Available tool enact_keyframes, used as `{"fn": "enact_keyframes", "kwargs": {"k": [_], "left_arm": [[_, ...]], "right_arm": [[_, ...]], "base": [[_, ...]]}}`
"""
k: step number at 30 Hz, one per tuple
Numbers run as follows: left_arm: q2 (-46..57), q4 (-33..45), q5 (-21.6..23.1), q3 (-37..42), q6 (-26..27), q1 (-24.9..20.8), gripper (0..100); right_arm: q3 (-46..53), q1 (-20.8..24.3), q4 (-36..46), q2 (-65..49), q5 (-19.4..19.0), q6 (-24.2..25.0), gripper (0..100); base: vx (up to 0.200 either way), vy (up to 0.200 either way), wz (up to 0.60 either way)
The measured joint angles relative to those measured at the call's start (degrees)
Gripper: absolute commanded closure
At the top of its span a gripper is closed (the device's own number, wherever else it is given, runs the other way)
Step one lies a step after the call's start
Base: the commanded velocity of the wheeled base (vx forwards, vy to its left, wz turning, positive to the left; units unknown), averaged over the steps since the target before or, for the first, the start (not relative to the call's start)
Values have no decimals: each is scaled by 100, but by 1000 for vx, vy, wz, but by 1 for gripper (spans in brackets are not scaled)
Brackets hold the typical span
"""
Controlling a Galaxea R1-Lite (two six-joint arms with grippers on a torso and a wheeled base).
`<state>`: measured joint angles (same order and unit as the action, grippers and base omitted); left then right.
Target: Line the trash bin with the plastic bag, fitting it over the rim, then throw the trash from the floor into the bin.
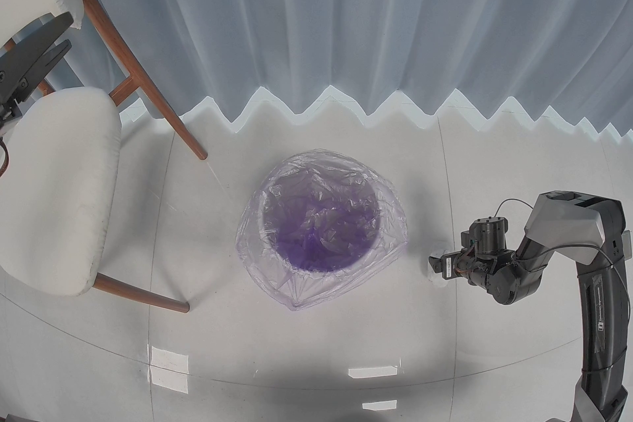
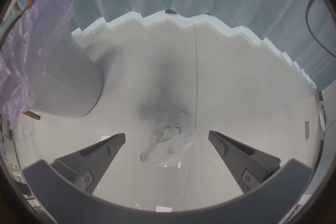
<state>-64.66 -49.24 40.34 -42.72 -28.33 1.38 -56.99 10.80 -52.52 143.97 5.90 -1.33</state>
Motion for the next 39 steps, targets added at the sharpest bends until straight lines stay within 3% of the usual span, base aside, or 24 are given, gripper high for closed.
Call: {"fn": "enact_keyframes", "kwargs": {"k": [18, 27, 28, 39], "left_arm": [[-4, 39, 24, 13, 11, -48, 0], [-2, 38, 15, 13, 9, -26, 0], [0, 41, 17, 13, 9, -26, 0], [11, 57, 11, 16, 9, -4, 0]], "right_arm": [[-714, 50, 902, 327, -65, 289, 0], [-839, 66, 946, 357, -65, 300, 0], [-845, 66, 950, 360, -65, 305, 100], [-919, 69, 1240, 361, -62, 401, 100]], "base": [[0, 0, 0], [0, 0, 0], [0, 0, 0], [0, 0, 0]]}}
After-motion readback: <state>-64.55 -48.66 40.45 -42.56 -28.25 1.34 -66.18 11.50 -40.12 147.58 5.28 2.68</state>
